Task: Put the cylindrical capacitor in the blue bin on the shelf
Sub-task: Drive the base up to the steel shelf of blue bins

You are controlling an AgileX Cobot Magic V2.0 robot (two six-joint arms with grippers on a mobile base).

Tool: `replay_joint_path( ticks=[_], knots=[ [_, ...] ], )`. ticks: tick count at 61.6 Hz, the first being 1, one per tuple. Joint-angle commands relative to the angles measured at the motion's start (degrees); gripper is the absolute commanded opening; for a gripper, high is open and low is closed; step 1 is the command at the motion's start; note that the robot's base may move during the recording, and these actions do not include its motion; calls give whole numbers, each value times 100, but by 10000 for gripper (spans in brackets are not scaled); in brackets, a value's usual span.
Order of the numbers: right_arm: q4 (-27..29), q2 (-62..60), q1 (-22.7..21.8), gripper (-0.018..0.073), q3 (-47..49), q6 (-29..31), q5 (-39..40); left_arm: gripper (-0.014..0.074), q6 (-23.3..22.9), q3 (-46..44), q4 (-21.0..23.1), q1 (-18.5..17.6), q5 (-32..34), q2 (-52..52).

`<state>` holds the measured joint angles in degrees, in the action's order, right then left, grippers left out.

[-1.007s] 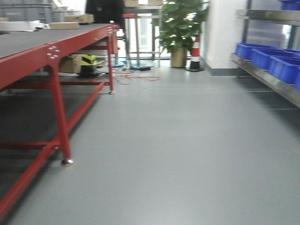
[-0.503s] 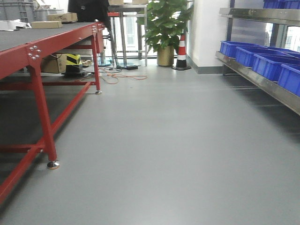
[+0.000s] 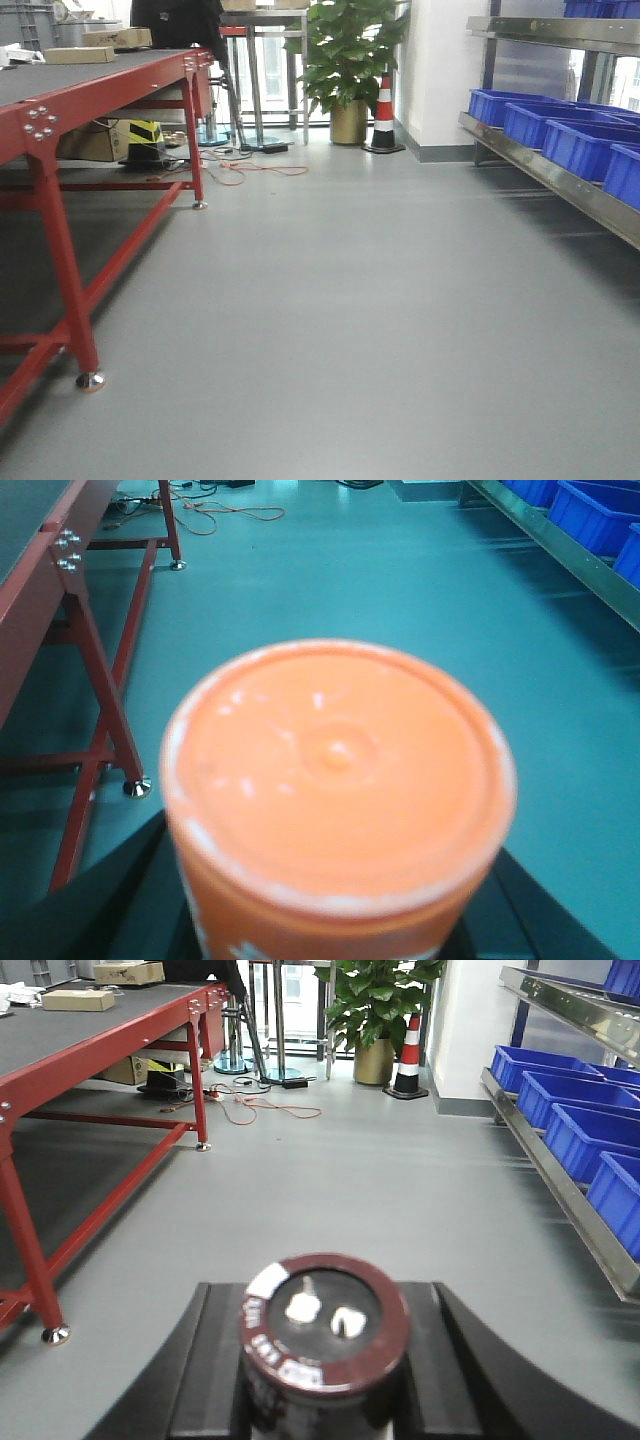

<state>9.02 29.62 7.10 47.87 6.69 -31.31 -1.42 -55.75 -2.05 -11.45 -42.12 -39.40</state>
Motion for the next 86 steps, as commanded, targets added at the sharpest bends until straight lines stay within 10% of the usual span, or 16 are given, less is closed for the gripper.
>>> replay_joint_path(
  ticks=[1,86],
  knots=[
    [-46,-19,13,-162,49,28,125,-111,-27,-35,13,-42,125,21],
    [-46,-19,13,-162,49,28,125,-111,-27,-35,13,-42,137,20]
  ],
)
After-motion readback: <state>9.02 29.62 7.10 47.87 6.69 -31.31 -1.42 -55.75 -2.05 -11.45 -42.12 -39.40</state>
